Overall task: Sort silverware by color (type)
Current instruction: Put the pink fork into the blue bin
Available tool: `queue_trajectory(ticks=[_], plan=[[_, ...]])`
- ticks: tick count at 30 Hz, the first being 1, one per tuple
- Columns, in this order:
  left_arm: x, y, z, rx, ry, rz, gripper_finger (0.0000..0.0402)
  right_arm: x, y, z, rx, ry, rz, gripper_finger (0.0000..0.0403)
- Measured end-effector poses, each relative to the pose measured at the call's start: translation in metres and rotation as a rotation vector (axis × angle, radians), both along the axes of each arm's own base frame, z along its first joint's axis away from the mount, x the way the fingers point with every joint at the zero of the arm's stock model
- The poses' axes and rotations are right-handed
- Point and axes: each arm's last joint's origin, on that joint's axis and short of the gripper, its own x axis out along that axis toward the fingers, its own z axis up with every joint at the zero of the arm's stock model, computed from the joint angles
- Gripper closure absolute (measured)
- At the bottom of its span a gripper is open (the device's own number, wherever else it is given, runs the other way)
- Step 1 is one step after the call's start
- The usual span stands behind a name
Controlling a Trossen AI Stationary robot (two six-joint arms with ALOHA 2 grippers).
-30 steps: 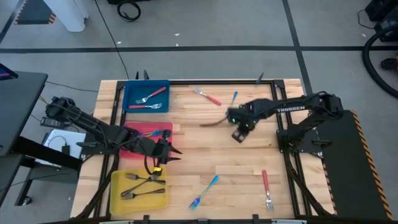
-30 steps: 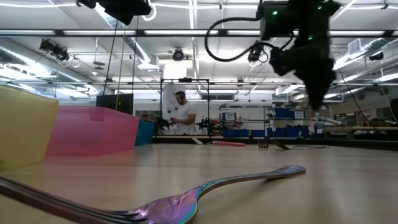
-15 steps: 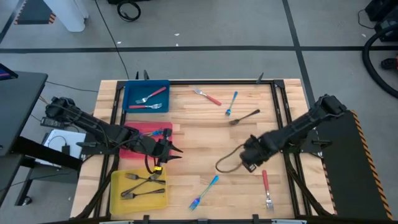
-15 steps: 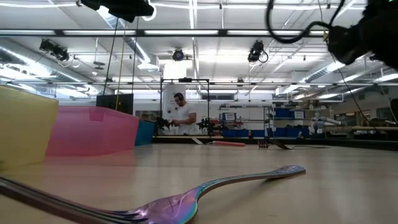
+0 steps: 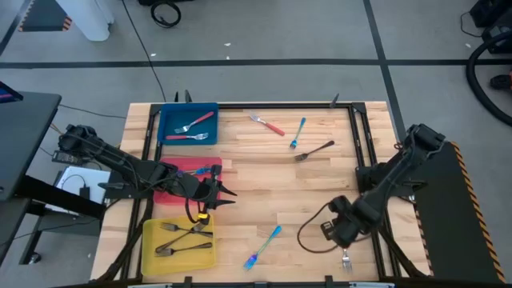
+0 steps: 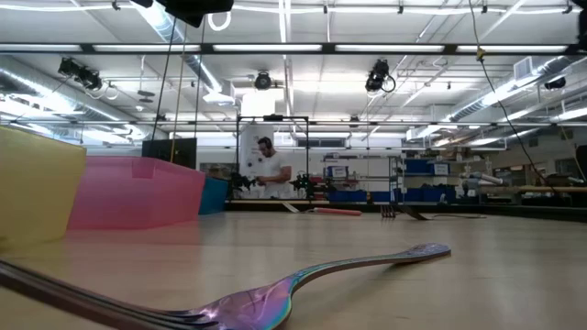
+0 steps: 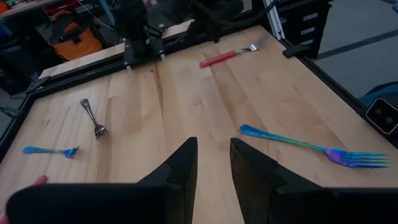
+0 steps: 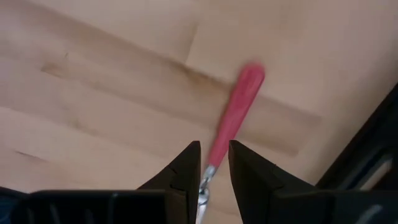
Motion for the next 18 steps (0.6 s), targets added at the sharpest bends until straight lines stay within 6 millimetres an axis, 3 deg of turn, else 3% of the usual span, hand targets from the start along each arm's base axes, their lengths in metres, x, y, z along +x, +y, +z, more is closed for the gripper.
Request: queue_trajectory(ticks=[9,18], plan=[[0.000,0.000,0.000,-0.001,-0.001,0.000,0.0306,-0.003,0.039,-0.028,0.103,0.049,-0.036,0.0312],[0.002,-0.001,0.005,0.117,-0.066,-0.053,0.0306,0.003,0.051,-0.052,0.094,0.087,-0.110,0.0312]])
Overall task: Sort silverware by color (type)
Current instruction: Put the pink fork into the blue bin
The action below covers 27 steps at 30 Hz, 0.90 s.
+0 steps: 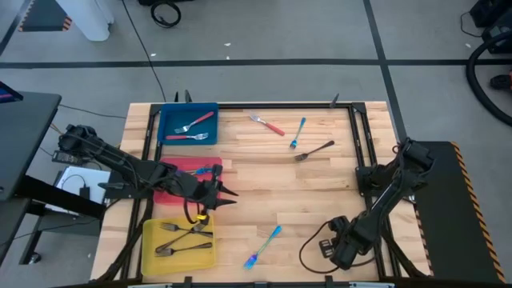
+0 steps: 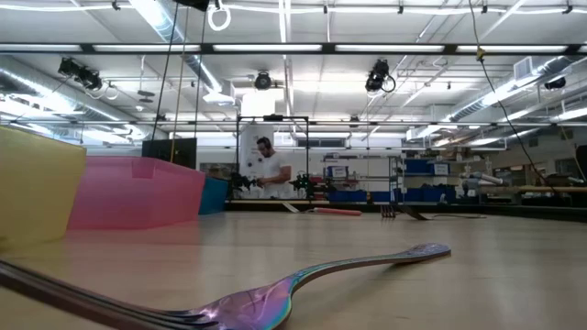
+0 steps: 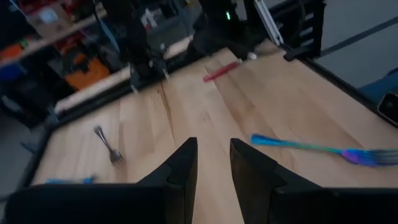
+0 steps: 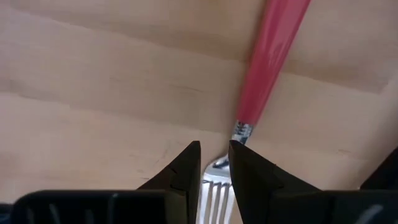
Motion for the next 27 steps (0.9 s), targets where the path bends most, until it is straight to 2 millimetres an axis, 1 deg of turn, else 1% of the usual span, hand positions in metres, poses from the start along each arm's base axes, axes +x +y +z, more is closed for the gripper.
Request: queue_trajectory(ticks=[4,9,13,20,27], plan=[[0.001,0.000,0.003,0.026,-0.035,-0.013,0.0306,0.001,0.003,-0.008,0.013,0.034,-0.009,0.0312],[0.001,0.000,0.004,0.066,-0.048,-0.026,0.0306,0.001,0.004,-0.006,0.026,0.042,-0.028,0.0312],[0.003,0.004,0.004,0.073,-0.048,-0.013,0.0306,0.000,0.005,-0.006,0.028,0.041,-0.022,0.0312],[0.006,0.014,0.004,0.025,-0.042,0.046,0.0306,-0.011,0.007,-0.006,0.014,0.096,-0.004,0.0312],[0.009,0.022,0.004,-0.018,-0.038,0.093,0.0306,-0.011,0.006,-0.011,-0.004,0.063,-0.005,0.0312]])
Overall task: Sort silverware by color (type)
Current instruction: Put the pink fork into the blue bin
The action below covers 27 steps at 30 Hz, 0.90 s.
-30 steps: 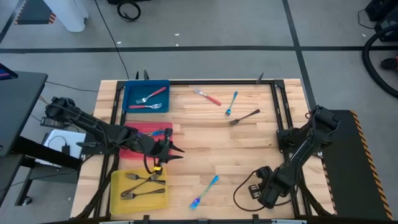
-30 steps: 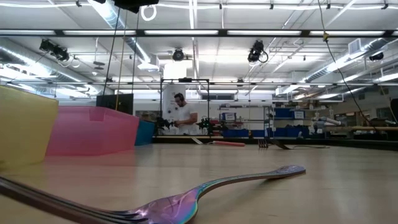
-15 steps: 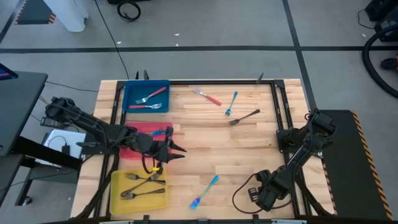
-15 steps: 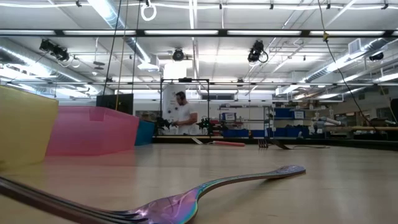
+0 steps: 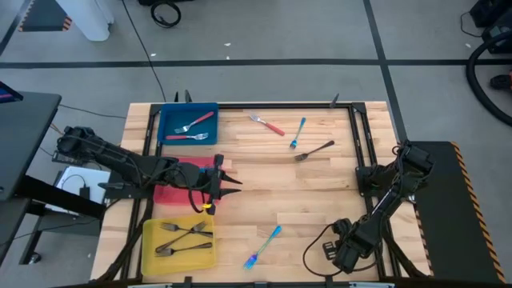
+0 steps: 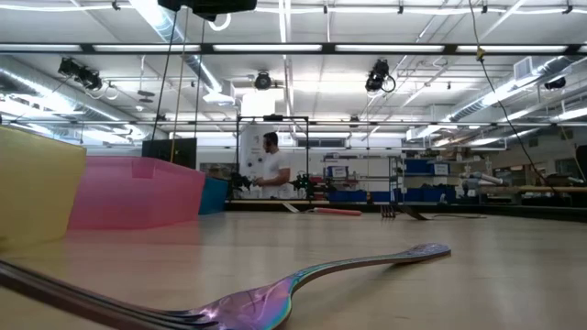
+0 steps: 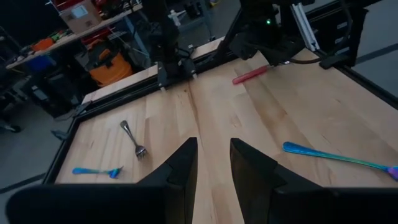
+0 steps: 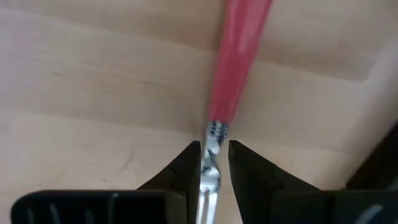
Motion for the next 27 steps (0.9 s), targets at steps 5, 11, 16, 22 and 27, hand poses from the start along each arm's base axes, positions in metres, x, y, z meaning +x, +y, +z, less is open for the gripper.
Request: queue_trajectory(ticks=[5,11,16,22,27], plan=[[0.000,0.002,-0.001,-0.022,0.012,0.017,0.0306,-0.002,-0.003,-0.006,0.002,0.000,0.004,0.0312],[0.000,0.002,-0.002,-0.023,0.020,0.017,0.0306,-0.004,-0.008,-0.011,-0.021,-0.033,0.023,0.0313],[0.000,0.002,-0.002,-0.023,0.020,0.018,0.0306,-0.004,-0.008,-0.011,-0.039,-0.067,0.057,0.0344],[0.000,0.002,-0.002,-0.023,0.021,0.018,0.0306,-0.004,-0.010,-0.012,-0.062,-0.079,0.079,0.0382],[0.000,0.002,-0.002,-0.023,0.021,0.018,0.0306,-0.004,-0.011,-0.010,-0.071,-0.104,0.119,0.0381]])
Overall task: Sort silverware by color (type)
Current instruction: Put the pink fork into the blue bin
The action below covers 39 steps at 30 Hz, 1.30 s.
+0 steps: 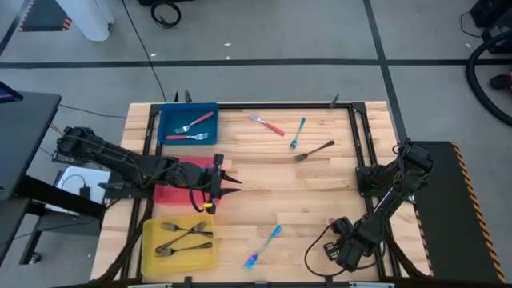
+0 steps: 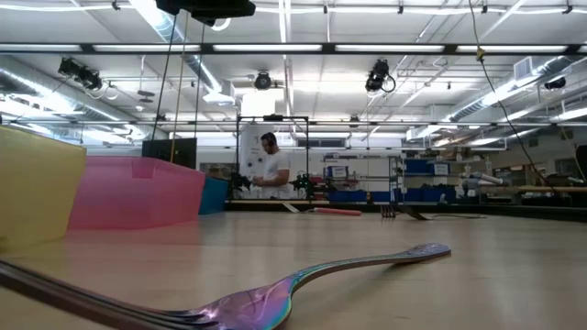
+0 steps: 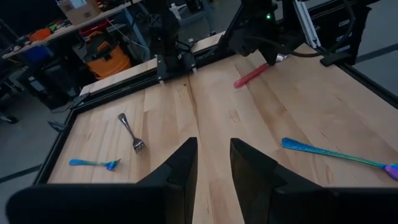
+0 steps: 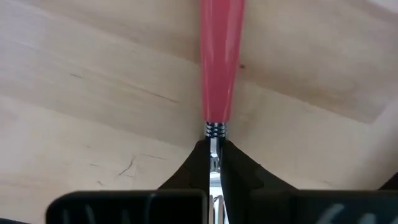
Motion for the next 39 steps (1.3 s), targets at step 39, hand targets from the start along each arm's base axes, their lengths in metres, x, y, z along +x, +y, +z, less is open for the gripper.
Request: queue_trajectory(ticks=[39], plan=[[0.038,0.068,-0.006,-0.528,-0.228,0.382,0.0306,0.122,-0.162,0.135,-1.209,-0.726,0.635,0.0381]])
